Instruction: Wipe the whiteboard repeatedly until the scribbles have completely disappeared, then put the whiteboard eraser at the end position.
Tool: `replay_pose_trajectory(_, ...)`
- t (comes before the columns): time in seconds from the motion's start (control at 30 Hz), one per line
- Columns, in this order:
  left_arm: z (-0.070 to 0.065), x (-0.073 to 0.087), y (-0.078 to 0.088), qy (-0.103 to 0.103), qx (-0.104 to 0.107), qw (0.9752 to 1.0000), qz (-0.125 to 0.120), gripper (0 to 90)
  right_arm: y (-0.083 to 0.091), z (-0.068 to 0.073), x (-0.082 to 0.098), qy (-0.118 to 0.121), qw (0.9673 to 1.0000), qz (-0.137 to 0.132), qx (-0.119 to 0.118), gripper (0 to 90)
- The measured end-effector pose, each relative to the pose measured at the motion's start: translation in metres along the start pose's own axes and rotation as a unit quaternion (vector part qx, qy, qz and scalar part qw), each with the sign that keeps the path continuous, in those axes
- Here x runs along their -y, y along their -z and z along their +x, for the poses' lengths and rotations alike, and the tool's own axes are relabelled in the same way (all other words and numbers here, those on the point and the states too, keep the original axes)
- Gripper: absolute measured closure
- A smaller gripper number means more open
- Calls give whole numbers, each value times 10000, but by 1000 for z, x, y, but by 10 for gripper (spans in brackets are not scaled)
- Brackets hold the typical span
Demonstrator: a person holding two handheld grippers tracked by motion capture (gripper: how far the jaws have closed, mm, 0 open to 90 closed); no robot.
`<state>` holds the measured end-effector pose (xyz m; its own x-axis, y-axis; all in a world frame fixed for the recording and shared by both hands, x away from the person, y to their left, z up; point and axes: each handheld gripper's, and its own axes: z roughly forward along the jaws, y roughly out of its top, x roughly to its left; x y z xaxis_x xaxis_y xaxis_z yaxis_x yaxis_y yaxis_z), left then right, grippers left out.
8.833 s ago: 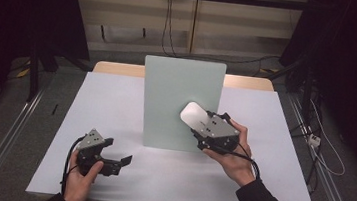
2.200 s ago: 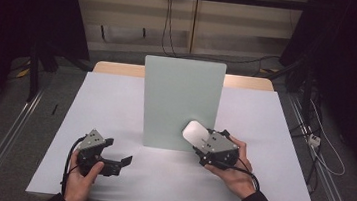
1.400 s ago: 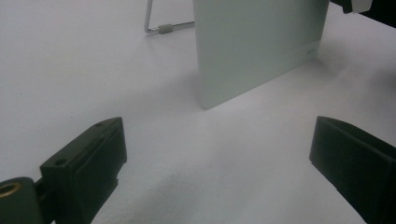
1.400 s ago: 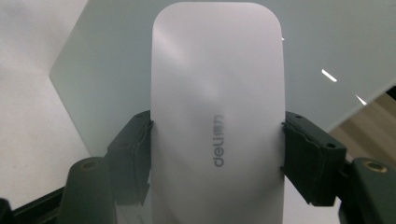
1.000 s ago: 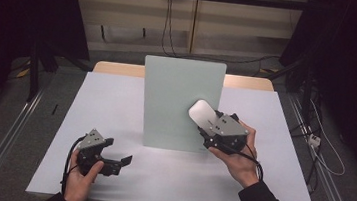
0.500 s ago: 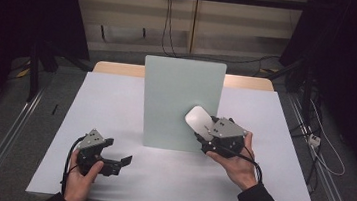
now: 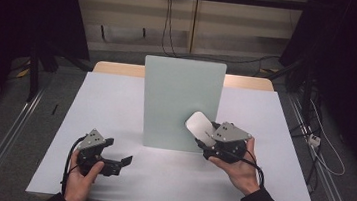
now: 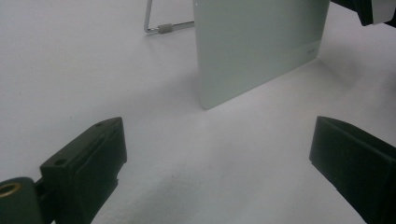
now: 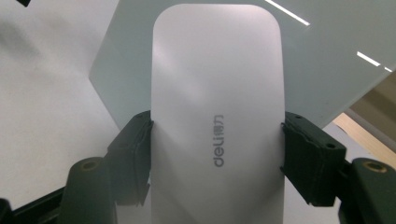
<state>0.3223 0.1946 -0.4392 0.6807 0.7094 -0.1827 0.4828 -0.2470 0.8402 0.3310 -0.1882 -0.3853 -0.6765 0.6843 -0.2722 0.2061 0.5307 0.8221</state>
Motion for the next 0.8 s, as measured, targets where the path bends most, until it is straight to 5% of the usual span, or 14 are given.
replay_pose_trajectory(0.8,2,1,1,59,-8,10000,-14,40,4,9,2,-220,9977,190,-618,316)
